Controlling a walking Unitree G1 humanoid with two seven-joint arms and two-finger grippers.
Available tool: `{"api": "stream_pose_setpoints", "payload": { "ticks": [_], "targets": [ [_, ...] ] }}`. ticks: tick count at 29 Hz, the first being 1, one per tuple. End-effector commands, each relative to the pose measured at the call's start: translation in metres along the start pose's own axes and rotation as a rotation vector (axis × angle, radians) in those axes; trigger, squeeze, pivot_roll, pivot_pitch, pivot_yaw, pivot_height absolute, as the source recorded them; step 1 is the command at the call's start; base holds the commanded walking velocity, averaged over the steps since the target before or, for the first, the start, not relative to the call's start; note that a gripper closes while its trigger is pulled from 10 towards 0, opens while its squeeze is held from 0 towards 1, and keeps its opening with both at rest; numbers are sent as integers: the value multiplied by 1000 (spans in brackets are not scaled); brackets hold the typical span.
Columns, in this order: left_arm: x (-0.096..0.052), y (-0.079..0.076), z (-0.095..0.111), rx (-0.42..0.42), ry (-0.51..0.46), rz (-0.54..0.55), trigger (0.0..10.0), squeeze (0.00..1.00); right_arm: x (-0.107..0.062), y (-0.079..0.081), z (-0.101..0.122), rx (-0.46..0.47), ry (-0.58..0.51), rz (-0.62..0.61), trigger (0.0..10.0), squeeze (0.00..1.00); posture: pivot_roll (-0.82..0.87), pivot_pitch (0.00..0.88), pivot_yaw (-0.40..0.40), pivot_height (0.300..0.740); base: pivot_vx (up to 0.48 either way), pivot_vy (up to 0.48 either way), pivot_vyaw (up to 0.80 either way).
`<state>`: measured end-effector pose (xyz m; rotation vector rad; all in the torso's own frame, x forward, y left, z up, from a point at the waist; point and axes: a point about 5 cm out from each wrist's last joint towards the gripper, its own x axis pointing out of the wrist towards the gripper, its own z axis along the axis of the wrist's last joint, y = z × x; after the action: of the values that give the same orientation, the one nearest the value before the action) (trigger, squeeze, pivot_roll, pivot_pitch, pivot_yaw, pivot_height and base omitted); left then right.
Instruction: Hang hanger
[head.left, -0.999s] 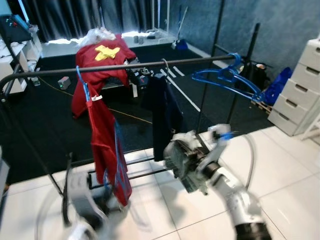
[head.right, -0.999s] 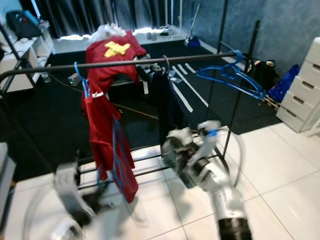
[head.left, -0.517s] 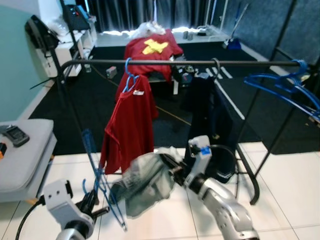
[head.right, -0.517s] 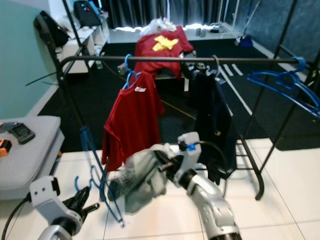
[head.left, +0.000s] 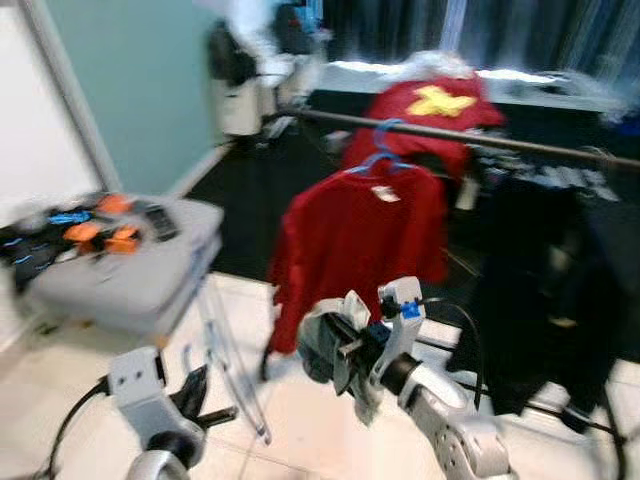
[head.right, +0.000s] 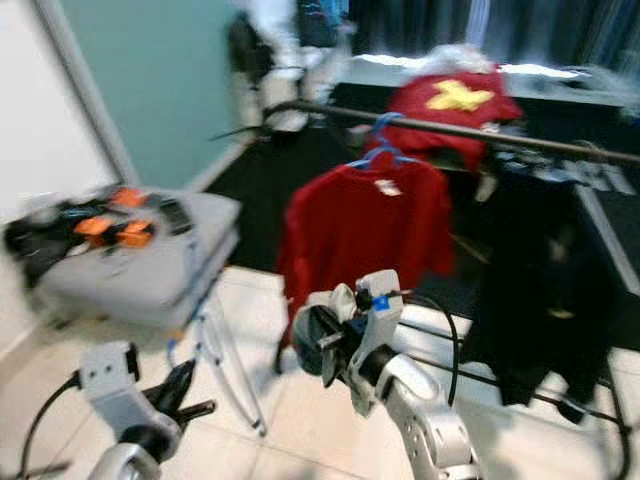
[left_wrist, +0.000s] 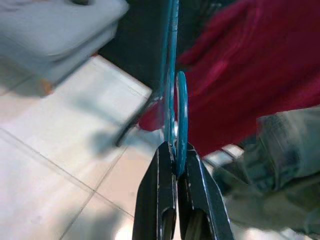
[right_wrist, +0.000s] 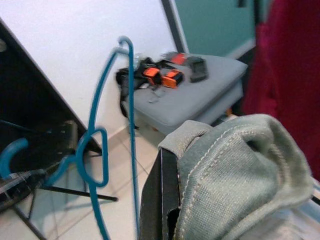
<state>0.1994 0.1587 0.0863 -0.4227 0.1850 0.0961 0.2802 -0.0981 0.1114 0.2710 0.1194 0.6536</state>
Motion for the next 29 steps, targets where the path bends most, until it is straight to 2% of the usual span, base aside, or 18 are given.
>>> {"api": "stream_pose_setpoints", "payload": {
  "ticks": [1,5,29],
  "targets": [
    [5,-10,-2,-64,-9,10,10000,0,2,-1,-2,-2,-5,-14,10000,0,1,13,-30,740,0,0,781],
    [9,-11,-2,-73,-5,-4,10000,0,5,0,-3,-2,-3,-11,10000,0,-1,11,-28,740,0,0,781],
    [14,-10,-4,-73,-12,-8,10000,0,8,3,-7,7,15,12,10000,0,10,7,-34,740,0,0,780]
  ]
}}
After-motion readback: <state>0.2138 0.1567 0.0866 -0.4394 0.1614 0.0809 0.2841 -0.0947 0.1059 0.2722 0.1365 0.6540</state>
